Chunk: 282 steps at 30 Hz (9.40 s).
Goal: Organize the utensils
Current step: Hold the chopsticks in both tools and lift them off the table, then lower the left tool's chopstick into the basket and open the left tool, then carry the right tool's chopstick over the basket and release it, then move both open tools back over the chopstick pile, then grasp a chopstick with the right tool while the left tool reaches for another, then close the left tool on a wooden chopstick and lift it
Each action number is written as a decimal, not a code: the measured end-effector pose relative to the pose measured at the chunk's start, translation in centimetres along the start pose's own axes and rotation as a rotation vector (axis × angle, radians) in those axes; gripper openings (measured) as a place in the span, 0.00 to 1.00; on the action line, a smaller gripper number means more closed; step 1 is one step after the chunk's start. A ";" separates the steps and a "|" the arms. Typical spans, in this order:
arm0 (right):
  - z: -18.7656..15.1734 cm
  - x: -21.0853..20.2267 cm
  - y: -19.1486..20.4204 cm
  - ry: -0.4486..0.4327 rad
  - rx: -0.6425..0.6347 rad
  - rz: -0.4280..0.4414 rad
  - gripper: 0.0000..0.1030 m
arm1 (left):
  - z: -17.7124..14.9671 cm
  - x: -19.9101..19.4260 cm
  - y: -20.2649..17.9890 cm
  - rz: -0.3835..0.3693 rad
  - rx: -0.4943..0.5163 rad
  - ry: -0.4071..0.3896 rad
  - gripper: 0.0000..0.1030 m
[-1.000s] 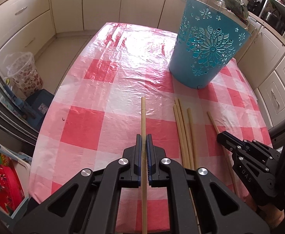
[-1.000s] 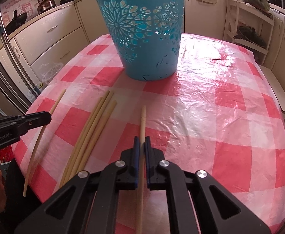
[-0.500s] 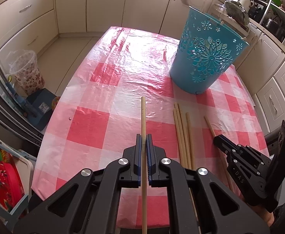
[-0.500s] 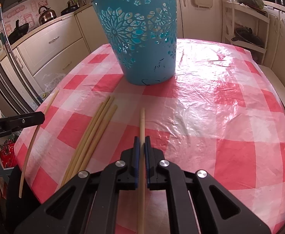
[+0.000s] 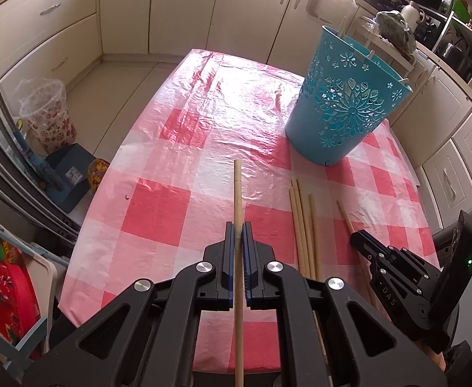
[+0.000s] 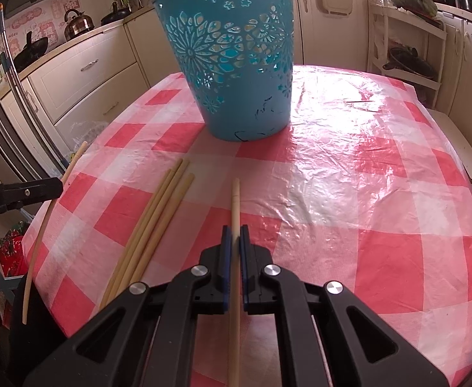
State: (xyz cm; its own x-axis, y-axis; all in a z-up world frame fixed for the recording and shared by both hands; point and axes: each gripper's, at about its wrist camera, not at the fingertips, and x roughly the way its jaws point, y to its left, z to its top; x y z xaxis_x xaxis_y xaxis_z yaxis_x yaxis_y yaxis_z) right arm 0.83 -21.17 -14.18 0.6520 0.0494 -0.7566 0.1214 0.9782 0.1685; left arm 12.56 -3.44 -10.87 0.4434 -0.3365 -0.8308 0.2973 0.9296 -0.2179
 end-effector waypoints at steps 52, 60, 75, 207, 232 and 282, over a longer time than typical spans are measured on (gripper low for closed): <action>-0.8 -0.5 -4.2 -0.036 0.266 0.291 0.06 | 19.9 -3.8 -11.0 -0.238 -0.070 -0.540 0.05; -0.7 -0.3 -4.3 -0.027 0.279 0.305 0.06 | 19.3 0.7 -12.7 -0.095 0.016 -0.494 0.05; -0.2 -3.5 -4.1 -0.110 0.277 0.384 0.06 | 10.1 -2.5 -4.8 0.004 -0.030 -0.369 0.49; 1.5 2.3 4.9 0.029 0.067 -0.029 0.19 | -6.2 -2.9 3.7 0.104 -0.120 -0.194 0.67; 0.7 -0.1 -2.1 0.031 -0.007 0.056 0.07 | -1.8 5.7 -5.1 0.163 0.086 -0.001 0.67; 1.1 0.3 -0.5 0.073 -0.068 0.022 0.06 | 0.3 6.7 -5.2 0.114 0.140 0.097 0.04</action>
State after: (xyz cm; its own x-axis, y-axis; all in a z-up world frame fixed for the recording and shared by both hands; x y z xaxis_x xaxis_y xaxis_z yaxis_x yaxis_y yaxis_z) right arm 1.75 -21.84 -13.76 0.5973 0.0829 -0.7977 0.0554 0.9880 0.1442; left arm 14.21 -10.61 -15.19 0.3991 -0.2077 -0.8931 0.3677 0.9285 -0.0516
